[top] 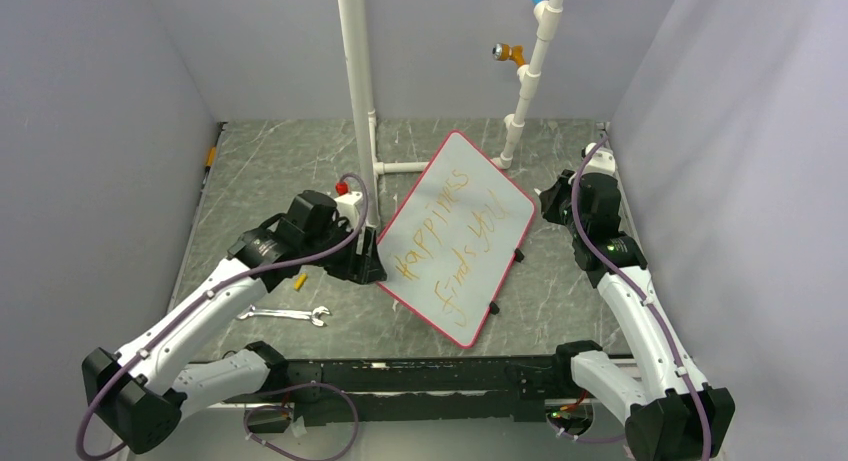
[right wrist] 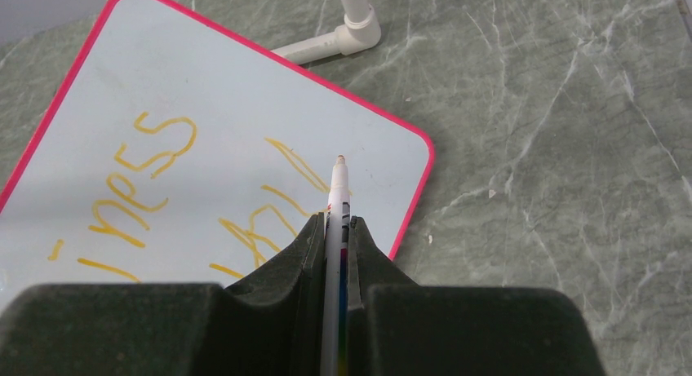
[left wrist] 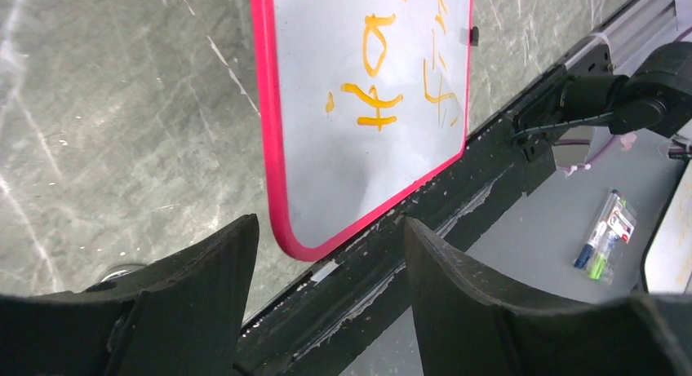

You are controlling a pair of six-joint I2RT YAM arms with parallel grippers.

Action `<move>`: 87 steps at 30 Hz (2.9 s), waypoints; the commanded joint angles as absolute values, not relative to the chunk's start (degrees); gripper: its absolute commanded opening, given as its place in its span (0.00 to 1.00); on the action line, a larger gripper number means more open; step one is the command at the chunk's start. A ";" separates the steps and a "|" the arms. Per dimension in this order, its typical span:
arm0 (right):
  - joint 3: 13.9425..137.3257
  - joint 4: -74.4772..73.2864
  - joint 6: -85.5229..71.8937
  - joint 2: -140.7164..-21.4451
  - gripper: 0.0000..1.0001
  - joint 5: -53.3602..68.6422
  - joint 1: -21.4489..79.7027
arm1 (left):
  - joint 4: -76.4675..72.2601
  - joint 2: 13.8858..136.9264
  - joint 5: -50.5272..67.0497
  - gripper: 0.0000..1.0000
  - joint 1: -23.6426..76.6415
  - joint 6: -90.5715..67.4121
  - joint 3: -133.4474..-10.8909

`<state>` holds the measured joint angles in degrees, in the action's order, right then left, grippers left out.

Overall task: Write a sentence on the whiteboard
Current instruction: Write a sentence on the whiteboard, then close the whiteboard marker at the center of the board.

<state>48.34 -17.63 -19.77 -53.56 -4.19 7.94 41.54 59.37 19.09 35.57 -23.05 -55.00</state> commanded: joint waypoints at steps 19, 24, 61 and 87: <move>50.26 -19.16 -18.84 -50.77 0.00 -1.44 7.90 | 52.07 50.48 4.19 0.78 19.01 -14.13 -56.28; 50.10 -19.07 -19.53 -49.85 0.00 0.77 7.91 | 49.22 53.91 3.15 0.76 15.56 -15.02 -52.23; 46.41 -20.98 -19.90 -42.62 0.00 7.36 7.86 | 19.04 66.60 3.42 0.59 1.54 -33.46 -29.59; 46.25 -21.01 -19.93 -43.20 0.00 7.53 7.89 | 17.53 65.84 2.89 0.39 8.17 -35.84 -25.68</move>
<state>46.17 -21.47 -19.70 -43.40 6.57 7.94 15.46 66.35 4.27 5.96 -34.44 -26.68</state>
